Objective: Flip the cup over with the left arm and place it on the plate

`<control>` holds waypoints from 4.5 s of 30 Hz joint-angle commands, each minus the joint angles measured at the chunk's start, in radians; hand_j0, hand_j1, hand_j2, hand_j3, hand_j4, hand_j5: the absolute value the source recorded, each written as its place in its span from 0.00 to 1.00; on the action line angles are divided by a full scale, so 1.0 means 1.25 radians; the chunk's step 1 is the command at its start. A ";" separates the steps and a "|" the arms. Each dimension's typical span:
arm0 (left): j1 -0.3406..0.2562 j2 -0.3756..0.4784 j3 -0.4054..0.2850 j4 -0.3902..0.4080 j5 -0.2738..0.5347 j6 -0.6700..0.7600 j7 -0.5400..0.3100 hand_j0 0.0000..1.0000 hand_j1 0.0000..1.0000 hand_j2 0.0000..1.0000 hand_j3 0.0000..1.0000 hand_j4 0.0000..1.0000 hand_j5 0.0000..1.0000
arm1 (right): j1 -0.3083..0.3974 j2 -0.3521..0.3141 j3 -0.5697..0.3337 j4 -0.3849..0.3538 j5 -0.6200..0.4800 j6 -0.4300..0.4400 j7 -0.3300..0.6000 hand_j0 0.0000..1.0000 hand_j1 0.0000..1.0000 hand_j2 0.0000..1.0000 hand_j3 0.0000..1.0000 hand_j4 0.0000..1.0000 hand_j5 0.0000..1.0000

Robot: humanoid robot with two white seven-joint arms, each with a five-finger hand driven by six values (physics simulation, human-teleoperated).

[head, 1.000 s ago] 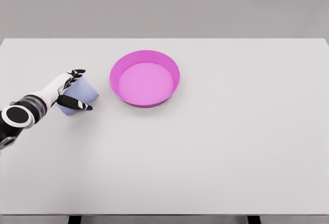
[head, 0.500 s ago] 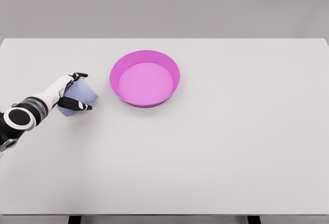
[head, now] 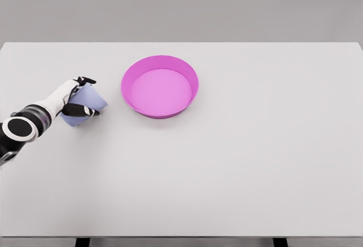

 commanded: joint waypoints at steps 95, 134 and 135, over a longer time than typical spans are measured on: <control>0.039 -0.367 0.086 0.261 0.132 -0.714 -0.010 0.62 0.62 0.62 0.62 0.62 0.62 | 0.000 0.000 0.001 0.000 0.000 0.000 0.000 1.00 1.00 1.00 1.00 1.00 1.00; 0.060 -0.474 0.049 0.443 0.109 -0.835 -0.012 0.65 0.65 0.65 0.65 0.65 0.65 | 0.000 0.000 -0.001 0.000 0.000 0.000 0.000 1.00 1.00 1.00 1.00 1.00 1.00; 0.060 -0.475 0.048 0.448 0.108 -0.835 -0.012 0.65 0.65 0.65 0.65 0.65 0.65 | 0.000 0.000 -0.001 0.000 0.000 0.000 0.000 1.00 1.00 1.00 1.00 1.00 1.00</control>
